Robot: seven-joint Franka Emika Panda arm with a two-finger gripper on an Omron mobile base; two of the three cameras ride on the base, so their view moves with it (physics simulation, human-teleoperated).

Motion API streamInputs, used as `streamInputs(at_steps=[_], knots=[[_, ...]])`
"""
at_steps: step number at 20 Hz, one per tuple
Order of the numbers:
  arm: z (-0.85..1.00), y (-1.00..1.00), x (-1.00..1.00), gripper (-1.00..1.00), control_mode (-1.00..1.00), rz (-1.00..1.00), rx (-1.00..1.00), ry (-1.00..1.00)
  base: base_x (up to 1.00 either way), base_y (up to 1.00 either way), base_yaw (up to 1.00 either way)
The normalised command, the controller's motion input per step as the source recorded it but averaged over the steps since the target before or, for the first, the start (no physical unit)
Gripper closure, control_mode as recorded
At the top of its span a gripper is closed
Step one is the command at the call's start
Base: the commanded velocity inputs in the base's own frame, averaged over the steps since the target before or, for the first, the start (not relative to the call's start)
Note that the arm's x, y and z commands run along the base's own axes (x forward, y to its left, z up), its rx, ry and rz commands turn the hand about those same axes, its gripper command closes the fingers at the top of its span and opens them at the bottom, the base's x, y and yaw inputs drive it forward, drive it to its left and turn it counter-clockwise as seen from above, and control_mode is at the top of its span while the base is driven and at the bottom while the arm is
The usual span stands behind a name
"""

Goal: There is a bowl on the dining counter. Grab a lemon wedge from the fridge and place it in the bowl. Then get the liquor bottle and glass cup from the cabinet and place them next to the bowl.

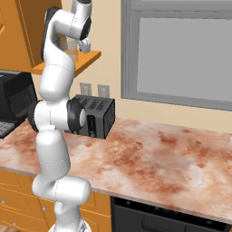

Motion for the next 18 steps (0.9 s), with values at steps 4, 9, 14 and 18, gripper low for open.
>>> streamInputs(at_steps=[4,9,14,18], knots=[[-0.38,0.13,0.07,-1.00,-1.00,0.09,-0.05,0.03,0.00,0.00,0.00],[-0.33,0.08,0.06,-1.00,-1.00,0.07,-0.04,0.03,0.00,0.00,0.00],[-0.27,0.00,0.00,-1.00,-1.00,0.06,0.00,0.03,0.00,0.00,0.00],[-0.38,0.00,0.00,-1.00,-1.00,0.05,0.00,0.07,0.00,0.00,0.00]])
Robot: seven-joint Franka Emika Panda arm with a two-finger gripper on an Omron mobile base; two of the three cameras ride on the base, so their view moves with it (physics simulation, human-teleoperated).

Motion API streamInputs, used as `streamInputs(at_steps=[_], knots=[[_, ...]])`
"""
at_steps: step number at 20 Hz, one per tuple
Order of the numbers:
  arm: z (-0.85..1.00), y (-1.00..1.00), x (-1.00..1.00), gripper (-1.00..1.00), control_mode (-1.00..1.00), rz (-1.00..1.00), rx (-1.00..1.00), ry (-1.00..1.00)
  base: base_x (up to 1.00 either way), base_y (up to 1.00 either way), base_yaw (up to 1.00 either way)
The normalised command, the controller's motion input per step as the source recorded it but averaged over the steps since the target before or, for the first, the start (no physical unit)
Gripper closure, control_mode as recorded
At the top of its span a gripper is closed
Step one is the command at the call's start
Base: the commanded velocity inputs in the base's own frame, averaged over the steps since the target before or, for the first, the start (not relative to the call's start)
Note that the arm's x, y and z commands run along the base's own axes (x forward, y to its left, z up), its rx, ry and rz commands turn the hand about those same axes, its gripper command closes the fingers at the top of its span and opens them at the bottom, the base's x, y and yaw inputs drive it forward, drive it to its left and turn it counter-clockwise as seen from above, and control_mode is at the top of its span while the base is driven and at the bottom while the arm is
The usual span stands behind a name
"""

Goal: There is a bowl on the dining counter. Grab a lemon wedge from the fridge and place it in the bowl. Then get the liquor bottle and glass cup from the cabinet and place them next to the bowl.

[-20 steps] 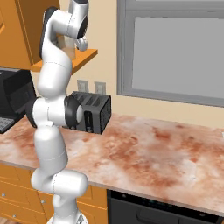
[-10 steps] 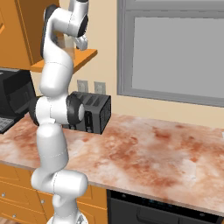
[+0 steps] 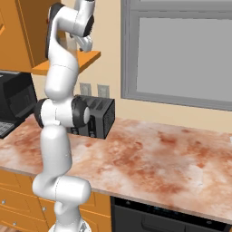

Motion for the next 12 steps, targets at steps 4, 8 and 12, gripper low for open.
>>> streamInputs(at_steps=[4,8,12], knots=[[-0.47,0.00,0.00,-1.00,-1.00,0.05,0.00,0.09,0.00,0.00,0.00],[-0.56,0.00,0.00,-1.00,-1.00,0.05,-0.02,0.09,0.00,0.00,0.00],[-0.57,0.00,0.00,-1.00,-1.00,0.06,-0.02,0.07,0.00,0.00,0.00]])
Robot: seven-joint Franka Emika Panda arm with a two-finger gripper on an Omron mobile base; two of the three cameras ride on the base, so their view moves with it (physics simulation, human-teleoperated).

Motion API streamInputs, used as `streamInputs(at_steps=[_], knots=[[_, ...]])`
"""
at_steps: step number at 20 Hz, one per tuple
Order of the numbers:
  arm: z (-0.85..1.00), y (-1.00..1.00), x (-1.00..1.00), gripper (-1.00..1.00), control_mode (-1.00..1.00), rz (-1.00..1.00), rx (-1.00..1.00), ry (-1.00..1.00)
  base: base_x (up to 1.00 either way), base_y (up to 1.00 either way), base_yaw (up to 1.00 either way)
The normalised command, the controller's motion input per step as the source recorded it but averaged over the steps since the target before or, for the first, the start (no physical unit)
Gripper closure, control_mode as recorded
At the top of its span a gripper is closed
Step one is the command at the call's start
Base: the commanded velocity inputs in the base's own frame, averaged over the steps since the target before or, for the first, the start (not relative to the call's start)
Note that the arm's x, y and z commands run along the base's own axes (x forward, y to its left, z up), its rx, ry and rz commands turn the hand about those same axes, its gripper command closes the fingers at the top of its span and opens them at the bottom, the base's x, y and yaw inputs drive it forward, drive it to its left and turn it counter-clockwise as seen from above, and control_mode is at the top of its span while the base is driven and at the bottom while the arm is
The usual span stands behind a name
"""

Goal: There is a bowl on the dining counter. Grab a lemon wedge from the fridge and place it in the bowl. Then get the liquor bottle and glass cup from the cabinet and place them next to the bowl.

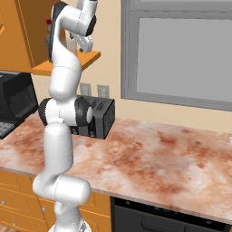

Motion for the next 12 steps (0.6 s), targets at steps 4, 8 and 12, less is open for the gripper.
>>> streamInputs(at_steps=[4,8,12], knots=[[-0.64,0.00,0.00,-1.00,-1.00,0.06,-0.03,0.06,0.00,0.00,0.00],[-0.67,0.00,0.00,-1.00,-1.00,0.07,-0.03,0.05,0.00,0.00,0.00],[-0.34,-0.09,0.00,-1.00,-1.00,0.08,0.00,0.01,0.00,0.00,0.00]])
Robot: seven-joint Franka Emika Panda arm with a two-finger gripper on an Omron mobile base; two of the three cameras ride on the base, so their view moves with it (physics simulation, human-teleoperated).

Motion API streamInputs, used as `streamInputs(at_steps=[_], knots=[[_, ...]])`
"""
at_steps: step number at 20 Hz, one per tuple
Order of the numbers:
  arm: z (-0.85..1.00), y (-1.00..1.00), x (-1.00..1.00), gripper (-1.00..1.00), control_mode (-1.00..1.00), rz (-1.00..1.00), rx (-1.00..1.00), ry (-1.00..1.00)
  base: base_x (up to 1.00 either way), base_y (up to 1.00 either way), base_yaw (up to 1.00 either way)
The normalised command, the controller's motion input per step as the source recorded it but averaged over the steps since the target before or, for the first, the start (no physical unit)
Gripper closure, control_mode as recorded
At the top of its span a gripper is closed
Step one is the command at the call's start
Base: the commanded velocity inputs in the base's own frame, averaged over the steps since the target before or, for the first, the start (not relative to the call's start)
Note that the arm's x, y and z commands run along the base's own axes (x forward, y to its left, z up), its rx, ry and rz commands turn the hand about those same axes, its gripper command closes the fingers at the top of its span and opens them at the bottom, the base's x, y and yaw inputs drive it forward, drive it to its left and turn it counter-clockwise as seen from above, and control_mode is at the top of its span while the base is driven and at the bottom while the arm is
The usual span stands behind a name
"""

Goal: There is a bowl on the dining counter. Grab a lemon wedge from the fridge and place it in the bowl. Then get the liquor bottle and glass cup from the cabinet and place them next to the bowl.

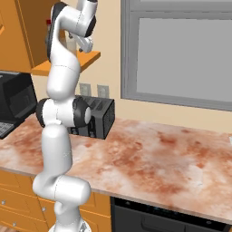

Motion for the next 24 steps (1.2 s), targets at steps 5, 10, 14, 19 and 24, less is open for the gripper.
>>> streamInputs(at_steps=[5,10,14,19,24], knots=[[-0.07,-0.26,0.00,-1.00,-1.00,0.07,0.00,0.00,0.00,0.00,0.00],[-0.17,-0.14,-0.01,-1.00,-1.00,0.07,0.00,0.00,0.00,0.00,0.00],[-0.33,0.00,0.01,-1.00,-1.00,0.08,-0.01,0.00,0.00,0.00,0.00],[-0.09,0.00,0.14,-1.00,-1.00,0.07,0.00,0.00,0.00,0.00,0.00],[0.01,0.00,0.03,-1.00,-1.00,0.03,-0.02,-0.03,0.00,0.00,0.00]])
